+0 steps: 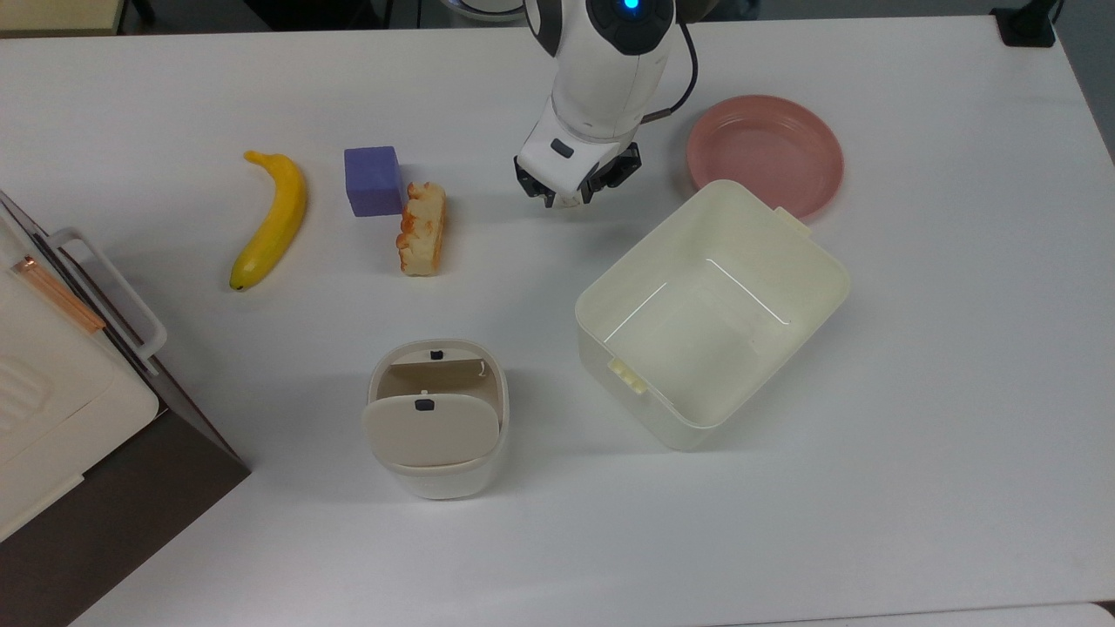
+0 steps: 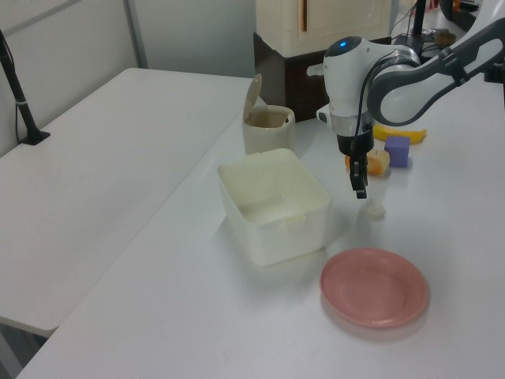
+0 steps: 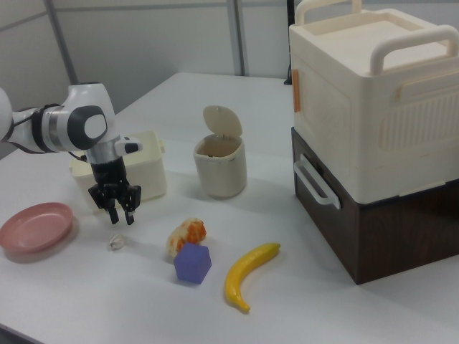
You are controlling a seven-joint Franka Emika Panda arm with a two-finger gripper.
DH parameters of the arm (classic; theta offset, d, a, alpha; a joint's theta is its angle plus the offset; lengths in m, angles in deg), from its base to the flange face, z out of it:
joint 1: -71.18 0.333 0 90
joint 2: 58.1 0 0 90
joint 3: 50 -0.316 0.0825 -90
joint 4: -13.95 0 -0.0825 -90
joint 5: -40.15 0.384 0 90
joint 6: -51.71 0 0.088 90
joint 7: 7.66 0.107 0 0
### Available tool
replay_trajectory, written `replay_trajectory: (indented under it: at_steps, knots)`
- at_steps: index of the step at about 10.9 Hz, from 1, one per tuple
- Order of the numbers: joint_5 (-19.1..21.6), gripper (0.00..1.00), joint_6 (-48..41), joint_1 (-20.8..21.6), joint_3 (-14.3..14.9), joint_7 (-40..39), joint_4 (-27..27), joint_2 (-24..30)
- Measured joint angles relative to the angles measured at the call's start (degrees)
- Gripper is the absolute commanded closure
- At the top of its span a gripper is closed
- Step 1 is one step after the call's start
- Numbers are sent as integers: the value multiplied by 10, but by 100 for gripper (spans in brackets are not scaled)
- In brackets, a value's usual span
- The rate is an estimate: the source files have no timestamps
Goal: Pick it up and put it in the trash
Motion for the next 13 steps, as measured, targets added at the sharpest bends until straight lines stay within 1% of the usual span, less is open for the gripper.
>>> replay_trajectory:
  at_steps: [2,3,4,5,6,7,11,12,13]
  knots:
    - [-5,49,0,4,-3,0,-15,-10]
    - [-5,50,0,6,-6,-2,-21,-17]
    - [-5,53,-2,6,-11,-4,-25,-22]
    - [-6,63,-2,6,-16,-4,-29,-27]
    - [-6,79,-2,6,-18,-4,-31,-30]
    - [-7,85,-2,6,-19,-4,-30,-31]
    - [-7,85,-2,4,-18,-9,-27,-28]
    - [-8,85,-2,2,-16,-11,-16,-24]
    - [-10,85,0,-5,-14,-17,9,-19]
